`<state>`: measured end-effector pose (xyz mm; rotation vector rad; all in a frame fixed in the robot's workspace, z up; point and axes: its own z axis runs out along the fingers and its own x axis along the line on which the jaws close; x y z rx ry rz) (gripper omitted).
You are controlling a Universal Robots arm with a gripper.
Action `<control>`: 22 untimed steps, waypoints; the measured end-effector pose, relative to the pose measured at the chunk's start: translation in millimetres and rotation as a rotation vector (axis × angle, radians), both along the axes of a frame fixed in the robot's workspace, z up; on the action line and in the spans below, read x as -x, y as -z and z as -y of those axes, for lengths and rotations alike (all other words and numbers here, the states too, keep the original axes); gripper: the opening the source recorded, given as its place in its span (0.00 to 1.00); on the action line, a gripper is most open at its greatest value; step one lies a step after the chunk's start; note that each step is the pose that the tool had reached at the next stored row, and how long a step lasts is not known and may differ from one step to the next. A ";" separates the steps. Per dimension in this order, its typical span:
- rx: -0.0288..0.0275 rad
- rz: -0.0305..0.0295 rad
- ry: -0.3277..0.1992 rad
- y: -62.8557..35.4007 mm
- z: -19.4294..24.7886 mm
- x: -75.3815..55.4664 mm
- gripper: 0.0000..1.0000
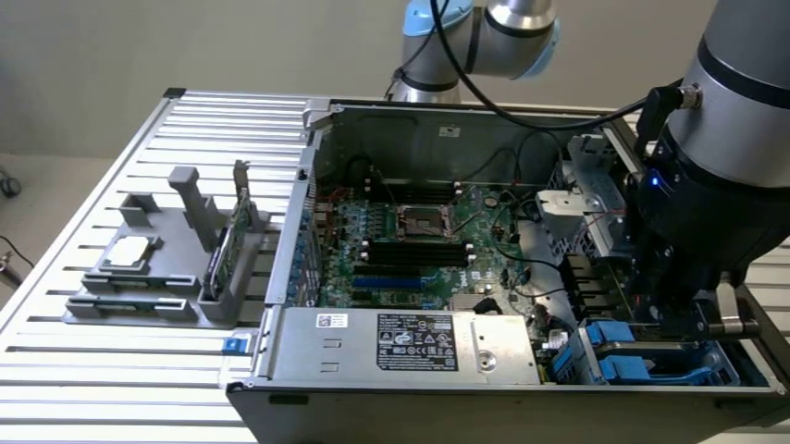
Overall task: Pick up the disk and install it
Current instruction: 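Insert the first disk wire, then insert the second disk wire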
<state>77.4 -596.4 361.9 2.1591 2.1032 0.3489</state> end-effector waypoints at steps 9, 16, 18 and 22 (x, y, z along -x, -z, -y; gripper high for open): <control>-0.0004 -0.0001 -0.001 0.0 0.0 0.2 0.31; -0.0004 -0.0001 -0.001 0.0 -0.1 0.1 0.31; 0.0000 -0.0001 -0.001 -0.1 -2.5 -0.2 0.31; 0.0090 -0.0001 0.000 -0.5 -10.1 -2.8 0.31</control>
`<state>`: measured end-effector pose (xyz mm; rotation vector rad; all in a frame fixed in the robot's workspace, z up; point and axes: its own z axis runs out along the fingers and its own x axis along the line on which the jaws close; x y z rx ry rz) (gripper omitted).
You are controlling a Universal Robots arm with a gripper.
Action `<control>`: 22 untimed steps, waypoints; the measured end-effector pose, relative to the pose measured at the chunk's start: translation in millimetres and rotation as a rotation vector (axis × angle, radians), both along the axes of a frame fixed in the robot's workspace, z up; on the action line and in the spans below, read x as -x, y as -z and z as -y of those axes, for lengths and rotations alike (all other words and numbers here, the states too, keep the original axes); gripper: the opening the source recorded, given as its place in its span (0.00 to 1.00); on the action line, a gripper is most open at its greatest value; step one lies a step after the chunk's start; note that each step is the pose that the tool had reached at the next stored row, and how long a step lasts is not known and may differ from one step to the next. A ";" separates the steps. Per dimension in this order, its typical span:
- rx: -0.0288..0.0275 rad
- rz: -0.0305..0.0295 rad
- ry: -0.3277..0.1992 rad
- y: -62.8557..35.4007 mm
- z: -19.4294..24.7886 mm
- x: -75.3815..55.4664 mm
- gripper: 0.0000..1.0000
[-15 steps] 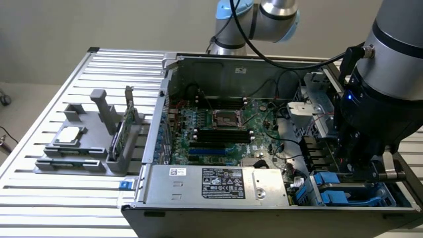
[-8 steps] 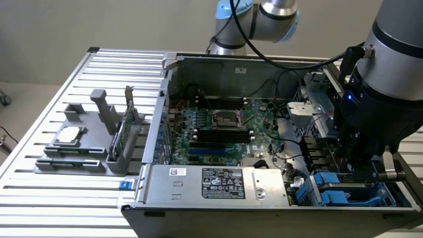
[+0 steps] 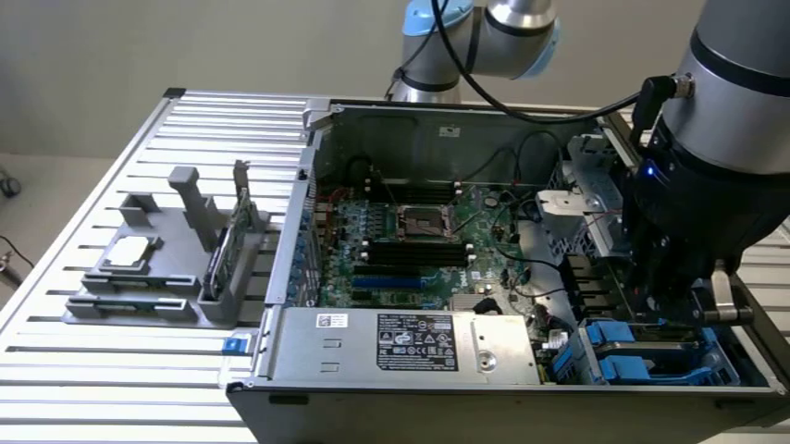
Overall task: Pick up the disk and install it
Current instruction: 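Insert the second disk wire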
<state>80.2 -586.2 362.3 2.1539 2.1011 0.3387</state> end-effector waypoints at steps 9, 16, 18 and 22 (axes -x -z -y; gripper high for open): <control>0.0355 0.0000 0.001 -1.6 -12.4 -9.4 0.31; 0.0572 0.0000 0.001 -1.4 -15.5 -14.2 0.31; 0.0592 0.0000 0.001 -1.0 -15.6 -15.4 0.31; 0.0598 0.0000 0.002 2.0 -15.6 -16.4 0.31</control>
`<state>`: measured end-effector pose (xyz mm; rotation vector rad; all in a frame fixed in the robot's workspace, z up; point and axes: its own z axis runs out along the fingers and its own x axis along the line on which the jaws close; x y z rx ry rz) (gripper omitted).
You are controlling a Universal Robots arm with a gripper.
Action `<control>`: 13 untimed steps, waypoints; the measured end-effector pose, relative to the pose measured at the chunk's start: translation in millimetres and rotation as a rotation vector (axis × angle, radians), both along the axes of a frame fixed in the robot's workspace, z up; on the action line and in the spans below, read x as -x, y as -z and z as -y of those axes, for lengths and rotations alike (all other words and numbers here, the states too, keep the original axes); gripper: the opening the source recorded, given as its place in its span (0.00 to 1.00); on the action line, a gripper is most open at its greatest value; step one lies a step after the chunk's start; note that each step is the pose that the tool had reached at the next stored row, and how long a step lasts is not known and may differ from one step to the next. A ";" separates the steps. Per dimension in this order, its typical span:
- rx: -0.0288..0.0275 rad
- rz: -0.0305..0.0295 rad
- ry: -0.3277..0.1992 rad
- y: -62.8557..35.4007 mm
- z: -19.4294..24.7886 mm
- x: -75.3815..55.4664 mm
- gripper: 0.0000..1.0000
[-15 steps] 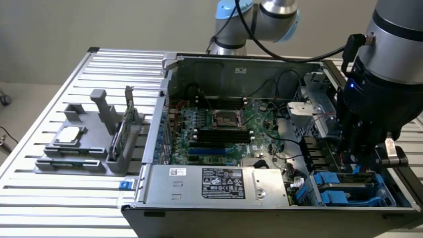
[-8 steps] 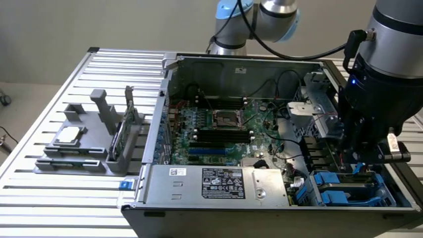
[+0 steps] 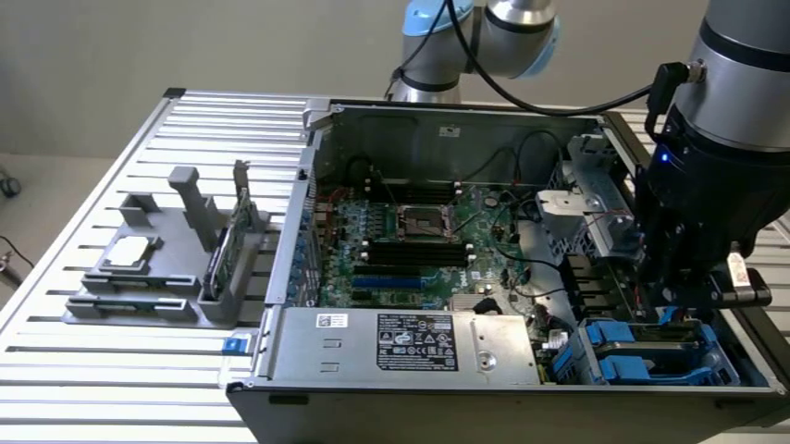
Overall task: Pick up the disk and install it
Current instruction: 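Insert the second disk wire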
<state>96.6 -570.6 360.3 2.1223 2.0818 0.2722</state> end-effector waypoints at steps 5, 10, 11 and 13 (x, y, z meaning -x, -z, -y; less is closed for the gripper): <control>-0.0001 -0.0003 0.001 2.5 -0.3 -0.8 0.31; -0.0002 -0.0012 0.002 3.9 -0.9 -1.0 0.23; 0.0000 -0.0014 0.003 4.1 -0.9 -1.0 0.23; 0.0002 -0.0018 0.003 4.5 -0.9 -1.0 0.17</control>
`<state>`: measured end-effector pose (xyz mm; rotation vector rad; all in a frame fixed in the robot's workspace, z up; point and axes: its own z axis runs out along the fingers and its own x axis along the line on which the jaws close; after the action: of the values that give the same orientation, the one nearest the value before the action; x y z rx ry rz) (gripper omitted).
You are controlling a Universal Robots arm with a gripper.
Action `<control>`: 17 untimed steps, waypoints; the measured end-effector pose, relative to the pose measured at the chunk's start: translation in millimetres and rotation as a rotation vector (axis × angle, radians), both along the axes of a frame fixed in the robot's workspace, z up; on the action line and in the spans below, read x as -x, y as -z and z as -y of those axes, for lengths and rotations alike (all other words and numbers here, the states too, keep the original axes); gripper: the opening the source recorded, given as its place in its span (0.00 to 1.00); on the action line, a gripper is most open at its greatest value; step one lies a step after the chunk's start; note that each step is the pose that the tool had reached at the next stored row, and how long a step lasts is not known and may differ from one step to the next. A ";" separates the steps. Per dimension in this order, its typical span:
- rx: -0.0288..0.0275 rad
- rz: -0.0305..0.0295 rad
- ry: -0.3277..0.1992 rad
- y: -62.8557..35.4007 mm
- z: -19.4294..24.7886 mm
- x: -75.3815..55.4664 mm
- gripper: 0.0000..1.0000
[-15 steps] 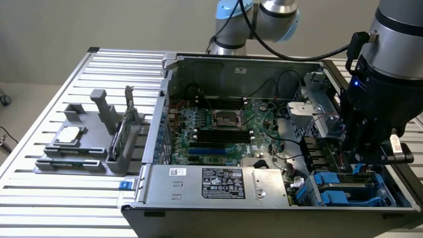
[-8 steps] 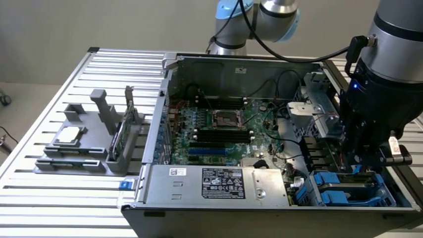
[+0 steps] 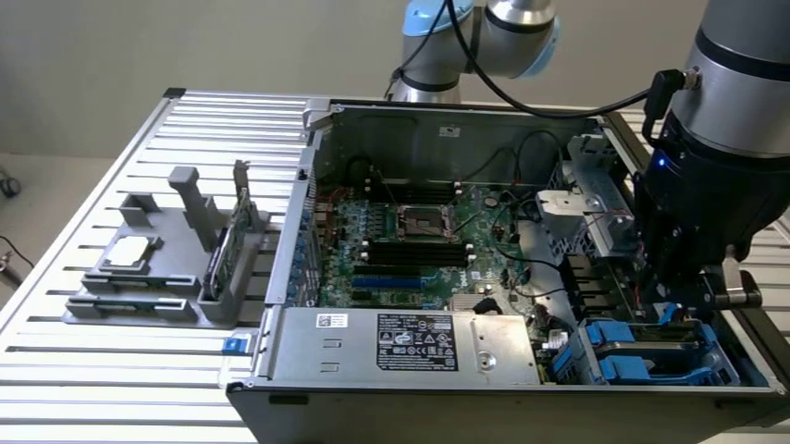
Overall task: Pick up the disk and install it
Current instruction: 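Insert the second disk wire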
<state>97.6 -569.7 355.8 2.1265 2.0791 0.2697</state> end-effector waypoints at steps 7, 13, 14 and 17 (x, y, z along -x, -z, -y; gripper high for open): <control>-0.0003 -0.0002 0.004 5.0 0.4 0.0 0.17; -0.0003 -0.0042 0.008 6.7 5.9 -0.1 0.17; -0.0002 -0.0059 0.008 6.8 7.4 -0.1 0.17; -0.0001 -0.0092 0.010 7.8 11.4 0.0 0.17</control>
<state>97.6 -581.0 348.0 2.1413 2.0732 0.2594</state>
